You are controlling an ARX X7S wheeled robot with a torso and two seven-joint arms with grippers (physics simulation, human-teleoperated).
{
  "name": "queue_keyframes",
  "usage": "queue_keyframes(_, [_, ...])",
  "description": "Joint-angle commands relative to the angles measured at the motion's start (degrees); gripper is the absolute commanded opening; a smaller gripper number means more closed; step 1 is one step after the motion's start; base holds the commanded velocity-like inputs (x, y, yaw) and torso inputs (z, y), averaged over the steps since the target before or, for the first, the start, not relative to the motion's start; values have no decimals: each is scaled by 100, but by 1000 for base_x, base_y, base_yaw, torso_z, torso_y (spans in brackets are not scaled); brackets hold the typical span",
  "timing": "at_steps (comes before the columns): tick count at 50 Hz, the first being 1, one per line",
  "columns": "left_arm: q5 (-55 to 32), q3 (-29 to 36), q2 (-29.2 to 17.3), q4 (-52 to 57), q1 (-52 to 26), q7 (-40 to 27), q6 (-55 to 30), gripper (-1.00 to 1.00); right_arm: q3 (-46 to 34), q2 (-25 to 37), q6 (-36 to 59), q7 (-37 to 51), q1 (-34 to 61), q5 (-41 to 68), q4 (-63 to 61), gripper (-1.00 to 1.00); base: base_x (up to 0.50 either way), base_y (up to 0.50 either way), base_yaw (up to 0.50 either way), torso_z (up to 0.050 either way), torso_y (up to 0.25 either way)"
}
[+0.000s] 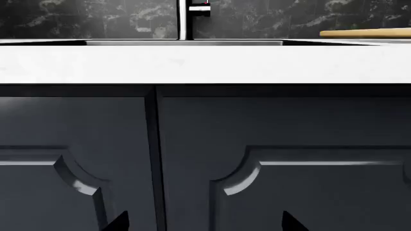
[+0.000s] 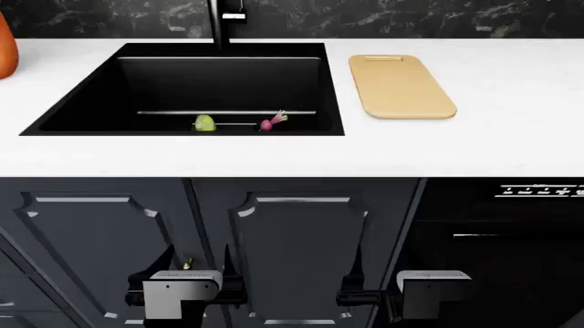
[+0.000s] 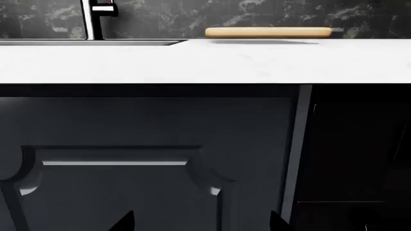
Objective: Pick the vegetables from the sink and place them on the cutting board.
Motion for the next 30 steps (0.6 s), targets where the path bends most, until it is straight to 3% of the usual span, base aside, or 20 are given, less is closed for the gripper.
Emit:
queue_keyframes(1, [-83, 118, -96, -15, -7, -86, 21, 100, -134, 98, 25, 45, -1, 122, -20, 100, 0, 0, 0, 0, 0])
queue_keyframes(6, [-217, 266, -221, 50, 42, -100, 129, 100, -303, 211, 110, 44, -20, 254, -103, 100, 0, 0, 0, 0, 0])
queue_keyframes(11, [-369, 389, -357, 209, 183, 57, 261, 100, -381, 277, 86, 118, -64, 307, -157, 100, 0, 0, 0, 48, 0])
queue_keyframes(15, [-446, 244, -451, 741, 175, -68, 362, 100, -200, 401, 710, 19, -206, 937, -1402, 100, 0, 0, 0, 50, 0])
queue_keyframes(19, [-608, 72, -669, 2517, -140, -234, -725, 100, -192, 833, 2350, 229, 195, 1070, -3668, 100, 0, 0, 0, 50, 0])
queue_keyframes(23, [-866, -17, -829, 3941, -800, -349, -2007, 100, -89, 1081, 3792, 376, 1234, 1334, -4870, 100, 0, 0, 0, 50, 0])
queue_keyframes(26, [-1146, -215, -847, 4502, -1107, -453, -2481, 100, 152, 1121, 4219, 402, 1641, 1585, -5221, 100, 0, 0, 0, 50, 0])
queue_keyframes(30, [-1156, -270, -928, 4663, -1092, -469, -2457, 100, 493, 1164, 4387, 385, 1636, 1858, -5491, 100, 0, 0, 0, 50, 0])
